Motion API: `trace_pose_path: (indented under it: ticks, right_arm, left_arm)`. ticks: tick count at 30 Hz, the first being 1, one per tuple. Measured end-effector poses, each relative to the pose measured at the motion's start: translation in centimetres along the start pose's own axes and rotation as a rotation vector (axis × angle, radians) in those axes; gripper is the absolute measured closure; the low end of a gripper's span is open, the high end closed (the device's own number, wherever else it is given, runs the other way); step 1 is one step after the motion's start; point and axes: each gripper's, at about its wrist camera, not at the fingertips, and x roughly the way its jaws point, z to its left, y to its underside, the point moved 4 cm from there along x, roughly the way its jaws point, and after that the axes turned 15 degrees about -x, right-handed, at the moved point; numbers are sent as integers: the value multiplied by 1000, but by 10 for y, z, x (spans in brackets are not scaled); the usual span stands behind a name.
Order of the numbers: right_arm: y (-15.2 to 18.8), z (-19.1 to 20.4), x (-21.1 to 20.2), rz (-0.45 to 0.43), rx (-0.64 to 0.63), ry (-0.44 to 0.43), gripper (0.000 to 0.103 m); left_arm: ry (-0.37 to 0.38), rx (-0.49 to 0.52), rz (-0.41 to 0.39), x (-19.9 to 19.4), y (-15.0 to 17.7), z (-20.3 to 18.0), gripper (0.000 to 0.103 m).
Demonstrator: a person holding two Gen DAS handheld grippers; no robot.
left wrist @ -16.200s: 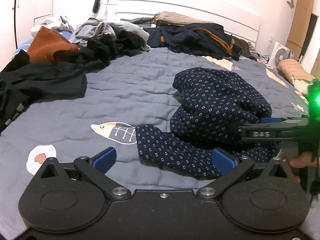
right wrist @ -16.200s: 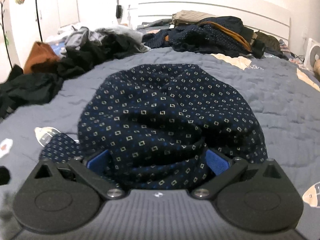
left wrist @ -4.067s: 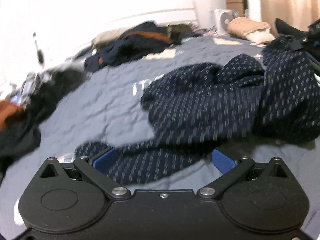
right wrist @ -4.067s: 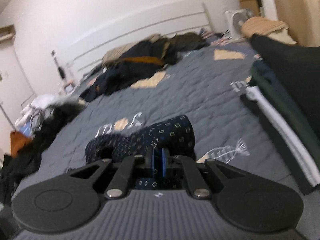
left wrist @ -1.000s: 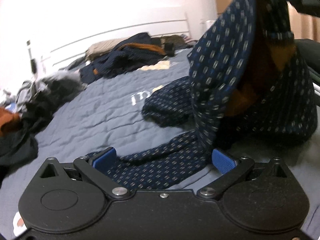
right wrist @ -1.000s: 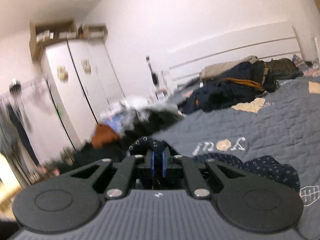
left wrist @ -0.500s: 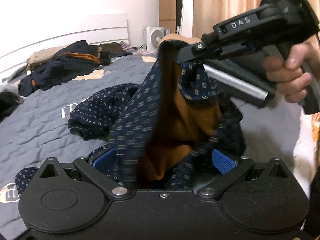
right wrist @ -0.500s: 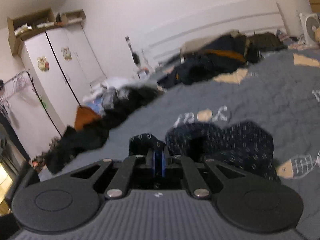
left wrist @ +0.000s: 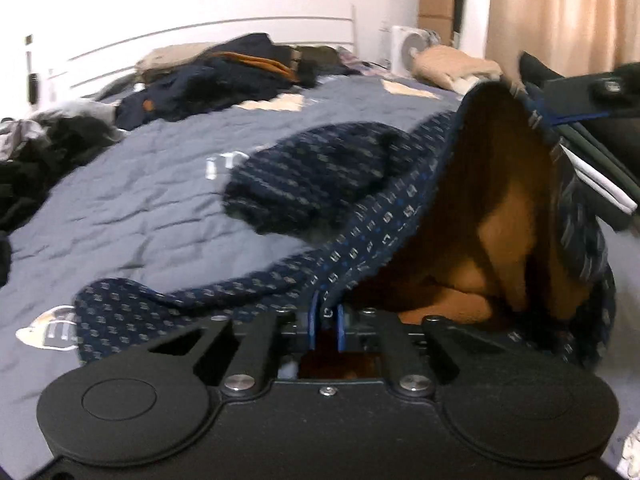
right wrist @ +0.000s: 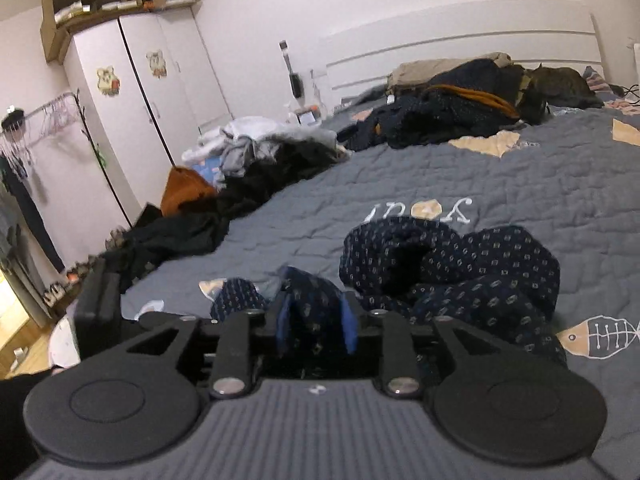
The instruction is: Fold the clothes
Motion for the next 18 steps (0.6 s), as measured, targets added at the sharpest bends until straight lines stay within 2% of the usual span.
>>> trace_pose_path:
  ticks: [4, 8, 12, 15, 18]
  right_arm:
    - [-6, -12, -15, -52, 37, 16, 73]
    - [-4, -24, -18, -49, 63, 65, 67]
    - [5, -29, -11, 20, 44, 128, 66]
    - [13, -33, -6, 72, 25, 175, 65]
    - [19, -37, -2, 100, 28, 195, 65]
  left_arm:
    - [-44, -44, -49, -24, -14, 19, 97]
    - [-16, -48, -13, -52, -10, 30, 97]
    - [49, 50, 28, -83, 8, 14, 97]
    - [130, 101, 60, -101, 24, -5, 97]
    - [177, 126, 87, -118, 51, -21, 97]
